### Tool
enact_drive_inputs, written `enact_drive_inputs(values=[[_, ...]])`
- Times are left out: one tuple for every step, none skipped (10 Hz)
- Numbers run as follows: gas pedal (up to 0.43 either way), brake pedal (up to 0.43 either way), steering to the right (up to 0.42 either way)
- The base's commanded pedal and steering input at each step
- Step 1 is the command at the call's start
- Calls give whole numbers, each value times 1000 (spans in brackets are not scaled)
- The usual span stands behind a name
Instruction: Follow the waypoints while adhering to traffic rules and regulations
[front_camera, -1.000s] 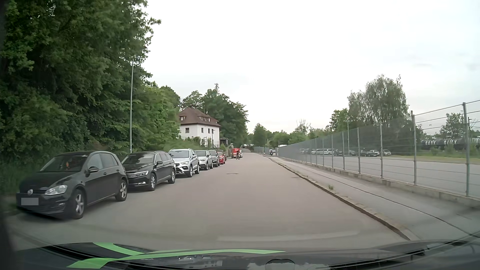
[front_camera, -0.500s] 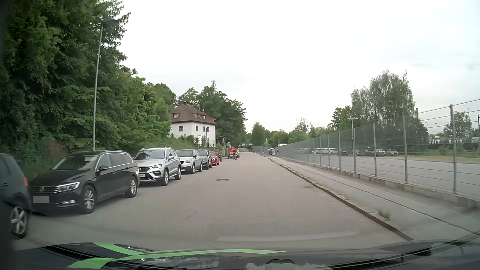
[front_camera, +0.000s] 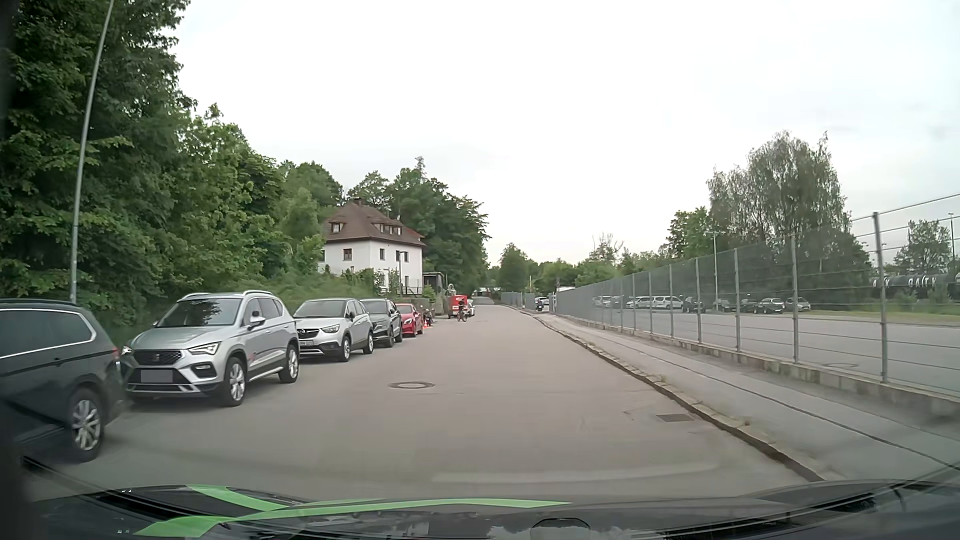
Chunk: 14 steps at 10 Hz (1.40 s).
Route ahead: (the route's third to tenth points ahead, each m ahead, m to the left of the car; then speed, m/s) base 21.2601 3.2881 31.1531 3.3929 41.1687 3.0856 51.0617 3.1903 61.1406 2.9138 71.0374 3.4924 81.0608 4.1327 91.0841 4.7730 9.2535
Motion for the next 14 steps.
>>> enact_drive_inputs(values=[[47,0,3],[47,0,3],[47,0,3],[47,0,3],[47,0,3],[47,0,3],[47,0,2],[47,0,0],[47,0,-5],[47,0,-8],[39,0,-8],[39,0,-8],[28,0,-8],[28,0,-8]])
